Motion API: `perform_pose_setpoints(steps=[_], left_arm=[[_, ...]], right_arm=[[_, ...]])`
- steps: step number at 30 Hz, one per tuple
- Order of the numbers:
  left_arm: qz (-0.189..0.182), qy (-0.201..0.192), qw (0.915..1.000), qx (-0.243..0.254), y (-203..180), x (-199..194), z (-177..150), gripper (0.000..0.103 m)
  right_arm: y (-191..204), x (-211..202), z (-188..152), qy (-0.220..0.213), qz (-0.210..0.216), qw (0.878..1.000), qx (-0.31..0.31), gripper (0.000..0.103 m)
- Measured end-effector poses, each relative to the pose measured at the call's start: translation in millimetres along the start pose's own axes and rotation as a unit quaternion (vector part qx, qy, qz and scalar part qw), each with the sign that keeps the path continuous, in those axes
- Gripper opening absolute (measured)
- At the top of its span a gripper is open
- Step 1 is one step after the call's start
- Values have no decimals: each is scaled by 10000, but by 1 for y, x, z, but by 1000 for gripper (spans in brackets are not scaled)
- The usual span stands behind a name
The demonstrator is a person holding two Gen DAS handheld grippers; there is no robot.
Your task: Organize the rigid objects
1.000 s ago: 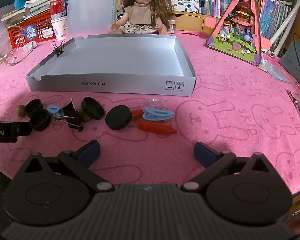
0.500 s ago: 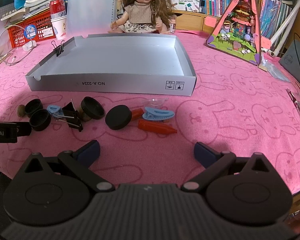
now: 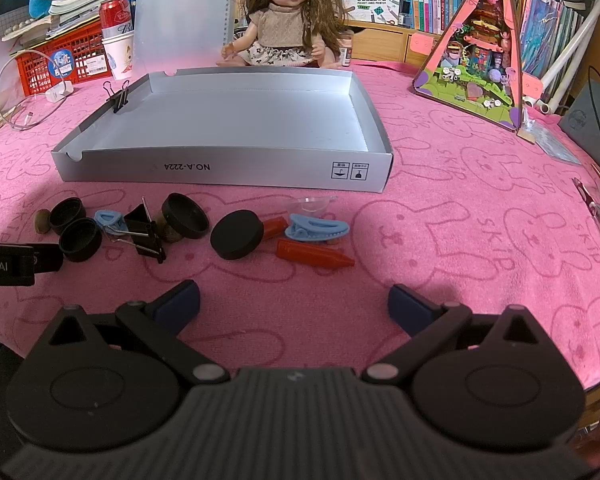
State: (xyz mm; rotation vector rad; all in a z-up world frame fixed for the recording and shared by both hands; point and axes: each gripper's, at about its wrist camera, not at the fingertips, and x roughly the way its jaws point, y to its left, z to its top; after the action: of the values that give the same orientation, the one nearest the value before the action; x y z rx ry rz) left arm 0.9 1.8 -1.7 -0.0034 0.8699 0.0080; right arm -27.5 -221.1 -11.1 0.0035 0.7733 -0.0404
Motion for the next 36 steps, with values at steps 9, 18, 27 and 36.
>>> perform_pose_setpoints(steps=[9, 18, 27, 36], left_arm=[[9, 45, 10000, 36, 1, 0, -2, 103], [-29, 53, 9999, 101, 2, -1, -1, 103], [-60, 23, 9999, 145, 3, -3, -2, 103], [-86, 65, 9998, 178, 2, -4, -1, 103]], right_arm=[[0, -1, -2, -29, 19, 10000, -11, 103], [0, -1, -2, -46, 24, 10000, -7, 103], [0, -1, -1, -16, 26, 10000, -9, 103], [0, -1, -1, -15, 24, 10000, -4, 103]])
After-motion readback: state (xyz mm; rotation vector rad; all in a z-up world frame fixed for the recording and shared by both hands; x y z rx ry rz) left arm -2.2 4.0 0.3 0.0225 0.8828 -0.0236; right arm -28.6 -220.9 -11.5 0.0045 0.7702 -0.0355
